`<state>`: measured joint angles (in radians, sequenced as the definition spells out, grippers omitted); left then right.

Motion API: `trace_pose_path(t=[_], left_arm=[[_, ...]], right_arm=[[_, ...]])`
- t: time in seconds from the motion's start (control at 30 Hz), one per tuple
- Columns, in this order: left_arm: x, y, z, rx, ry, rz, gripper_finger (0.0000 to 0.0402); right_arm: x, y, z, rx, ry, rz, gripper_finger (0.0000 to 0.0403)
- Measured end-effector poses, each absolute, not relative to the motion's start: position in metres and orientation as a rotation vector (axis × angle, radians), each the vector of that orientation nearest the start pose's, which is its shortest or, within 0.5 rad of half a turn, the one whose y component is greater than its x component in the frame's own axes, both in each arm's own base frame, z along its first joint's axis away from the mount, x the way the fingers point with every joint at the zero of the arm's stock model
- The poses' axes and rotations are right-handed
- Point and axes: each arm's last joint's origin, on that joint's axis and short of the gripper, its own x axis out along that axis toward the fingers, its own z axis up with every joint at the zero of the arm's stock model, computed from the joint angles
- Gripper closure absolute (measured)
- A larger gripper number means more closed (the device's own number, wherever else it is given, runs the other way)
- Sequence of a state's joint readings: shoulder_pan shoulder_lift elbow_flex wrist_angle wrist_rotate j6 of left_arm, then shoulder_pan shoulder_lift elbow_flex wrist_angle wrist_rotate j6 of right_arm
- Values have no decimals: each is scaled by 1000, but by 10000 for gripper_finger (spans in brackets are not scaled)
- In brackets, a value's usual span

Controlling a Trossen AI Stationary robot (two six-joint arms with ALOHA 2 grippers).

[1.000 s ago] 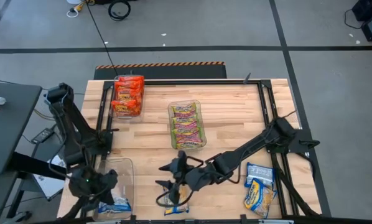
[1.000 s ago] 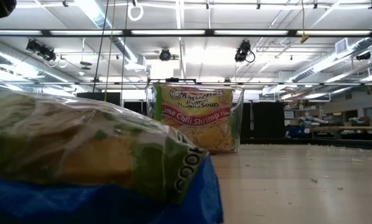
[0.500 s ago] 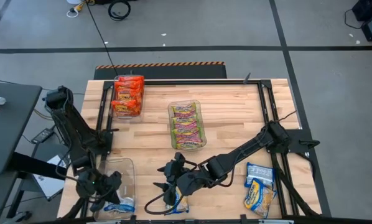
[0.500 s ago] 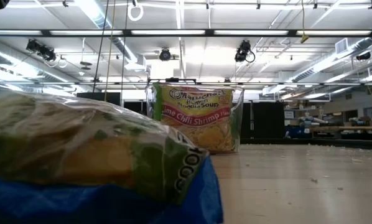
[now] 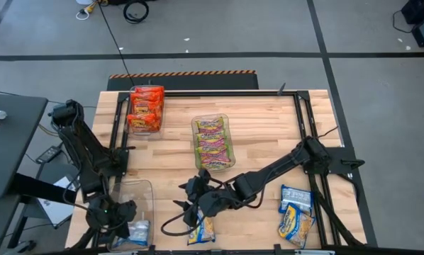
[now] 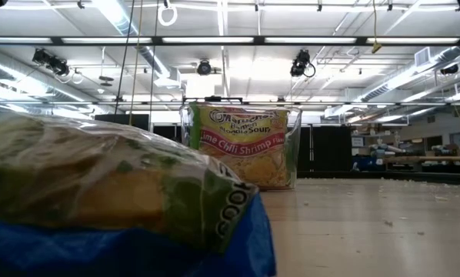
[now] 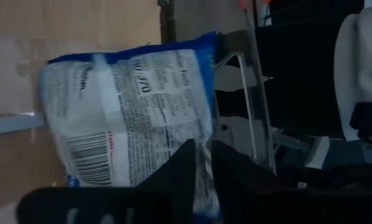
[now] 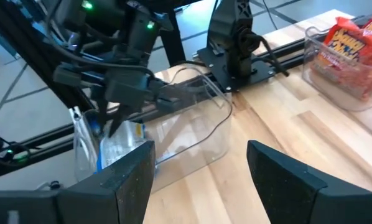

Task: Sort Maruchan noodles
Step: Put the top left blue noodle pack into the bottom transparent bin

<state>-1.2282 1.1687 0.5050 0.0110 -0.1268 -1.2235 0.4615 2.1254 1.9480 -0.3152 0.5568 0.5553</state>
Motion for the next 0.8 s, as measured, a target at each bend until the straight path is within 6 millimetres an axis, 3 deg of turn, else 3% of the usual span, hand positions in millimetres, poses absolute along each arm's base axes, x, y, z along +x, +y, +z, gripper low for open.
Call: trace_pose_path(t=[0.2,0.5,0.8], left_arm=[[78,-210,197,-582,1087,-593,299],[86,-225,237,-314,1094,-452,292],[104,-261,220,-258,1159,-310,292]], right_arm=[[450,199,300,266,393,-214,144],[448,192,292,235,475,-252,144],[444,191,286,206,540,-259,144]])
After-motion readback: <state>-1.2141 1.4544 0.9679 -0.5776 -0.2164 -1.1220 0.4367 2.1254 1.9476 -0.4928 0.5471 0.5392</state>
